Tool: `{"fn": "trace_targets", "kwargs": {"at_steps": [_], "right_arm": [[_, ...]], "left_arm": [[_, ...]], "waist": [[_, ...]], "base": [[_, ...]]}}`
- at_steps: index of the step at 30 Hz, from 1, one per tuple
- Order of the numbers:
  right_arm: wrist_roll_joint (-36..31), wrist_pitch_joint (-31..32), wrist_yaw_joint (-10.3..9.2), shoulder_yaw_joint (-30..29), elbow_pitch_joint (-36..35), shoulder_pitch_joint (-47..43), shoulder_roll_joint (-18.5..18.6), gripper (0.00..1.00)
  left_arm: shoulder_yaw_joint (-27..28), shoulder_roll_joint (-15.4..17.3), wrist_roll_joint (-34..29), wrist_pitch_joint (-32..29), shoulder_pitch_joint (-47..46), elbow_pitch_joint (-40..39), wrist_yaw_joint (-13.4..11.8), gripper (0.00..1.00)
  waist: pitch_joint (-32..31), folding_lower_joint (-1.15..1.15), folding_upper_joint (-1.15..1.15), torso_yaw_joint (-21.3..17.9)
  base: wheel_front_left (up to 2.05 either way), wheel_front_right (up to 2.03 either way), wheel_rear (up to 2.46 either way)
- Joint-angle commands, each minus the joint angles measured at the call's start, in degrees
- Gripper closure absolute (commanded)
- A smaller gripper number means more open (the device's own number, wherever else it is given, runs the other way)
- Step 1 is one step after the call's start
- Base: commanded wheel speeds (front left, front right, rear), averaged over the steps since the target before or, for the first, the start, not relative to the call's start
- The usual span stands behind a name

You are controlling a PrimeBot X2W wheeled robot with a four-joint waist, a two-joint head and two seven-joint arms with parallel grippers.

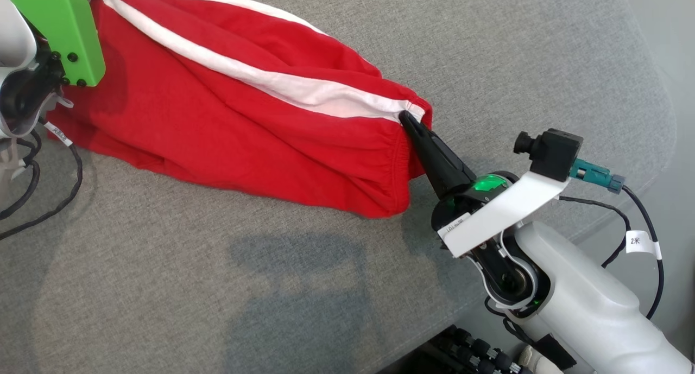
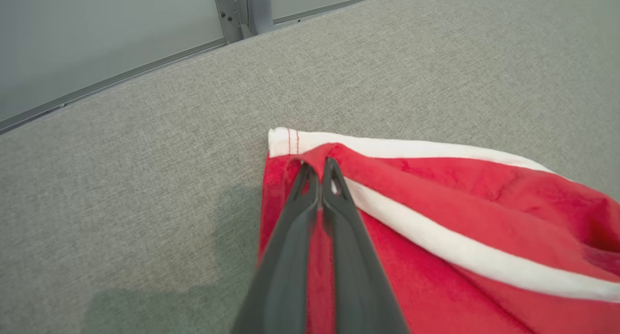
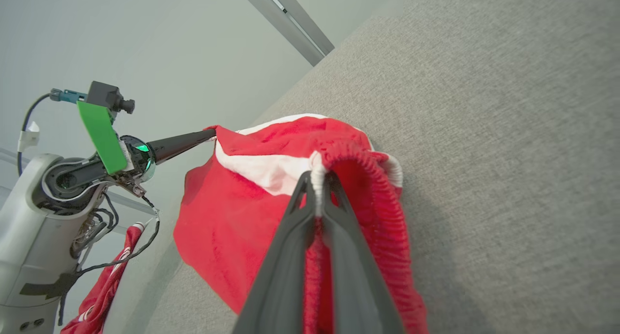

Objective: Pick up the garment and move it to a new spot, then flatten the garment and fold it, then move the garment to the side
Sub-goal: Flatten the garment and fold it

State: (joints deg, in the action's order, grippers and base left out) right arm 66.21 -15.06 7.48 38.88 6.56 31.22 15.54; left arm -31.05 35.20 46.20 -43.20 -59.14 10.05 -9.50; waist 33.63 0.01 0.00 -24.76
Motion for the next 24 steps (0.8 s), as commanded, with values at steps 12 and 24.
{"fn": "trace_targets", "kwargs": {"at_steps": [12, 24], "right_arm": [[-5.50, -0.17, 0.02, -4.30, 2.40, -0.84, 1.49, 0.00], [-14.58, -0.17, 0.02, -15.62, -4.60, -13.19, 8.09, 0.00]], "left_arm": [[1.03, -1.74, 0.64, 5.37, 1.32, 4.80, 0.49, 0.00], [3.18, -5.11, 1.11, 21.57, 10.15, -0.54, 4.65, 0.00]], "waist": [[-2.66, -0.01, 0.00, 1.93], [-10.70, -0.01, 0.00, 6.43]], "base": [[0.00, 0.00, 0.00], [0.00, 0.00, 0.00]]}}
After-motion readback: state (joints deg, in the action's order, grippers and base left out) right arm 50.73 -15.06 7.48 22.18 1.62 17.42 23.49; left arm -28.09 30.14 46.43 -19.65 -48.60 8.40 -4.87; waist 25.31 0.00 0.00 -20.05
